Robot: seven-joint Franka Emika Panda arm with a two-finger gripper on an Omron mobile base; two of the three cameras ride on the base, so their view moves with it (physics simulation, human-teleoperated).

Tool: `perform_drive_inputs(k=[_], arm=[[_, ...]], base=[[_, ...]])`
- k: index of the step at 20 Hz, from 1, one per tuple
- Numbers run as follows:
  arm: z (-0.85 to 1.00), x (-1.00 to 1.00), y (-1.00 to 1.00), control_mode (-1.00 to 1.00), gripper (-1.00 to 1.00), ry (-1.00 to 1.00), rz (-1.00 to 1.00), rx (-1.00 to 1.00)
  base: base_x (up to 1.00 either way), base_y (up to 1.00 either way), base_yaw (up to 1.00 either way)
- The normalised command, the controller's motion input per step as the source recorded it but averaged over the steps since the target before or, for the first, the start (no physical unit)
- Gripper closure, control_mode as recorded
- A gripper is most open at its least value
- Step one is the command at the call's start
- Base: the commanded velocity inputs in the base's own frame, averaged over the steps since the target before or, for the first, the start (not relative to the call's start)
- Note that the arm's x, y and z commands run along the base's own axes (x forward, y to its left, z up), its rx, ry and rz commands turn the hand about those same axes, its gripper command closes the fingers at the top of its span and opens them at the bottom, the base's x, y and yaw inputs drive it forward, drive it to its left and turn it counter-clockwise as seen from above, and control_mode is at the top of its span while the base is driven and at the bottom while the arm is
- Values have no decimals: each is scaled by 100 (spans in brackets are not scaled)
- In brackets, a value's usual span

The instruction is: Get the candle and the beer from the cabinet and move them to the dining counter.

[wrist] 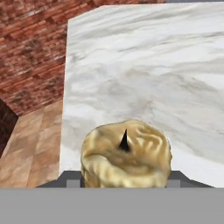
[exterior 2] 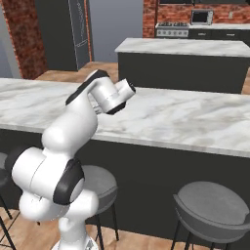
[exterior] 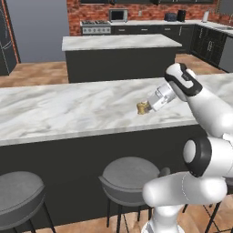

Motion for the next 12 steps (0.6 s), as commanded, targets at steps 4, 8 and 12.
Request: perform_drive_inputs(k=[4, 8, 12], arm=[[-30, 2, 7, -100, 100, 0, -5, 0], [-15, 0, 7, -100, 100, 0, -7, 0], [-5, 3, 5, -100, 100, -1, -11, 0]], base=[[0, 0, 0], [0, 0, 0], [0, 0, 0]])
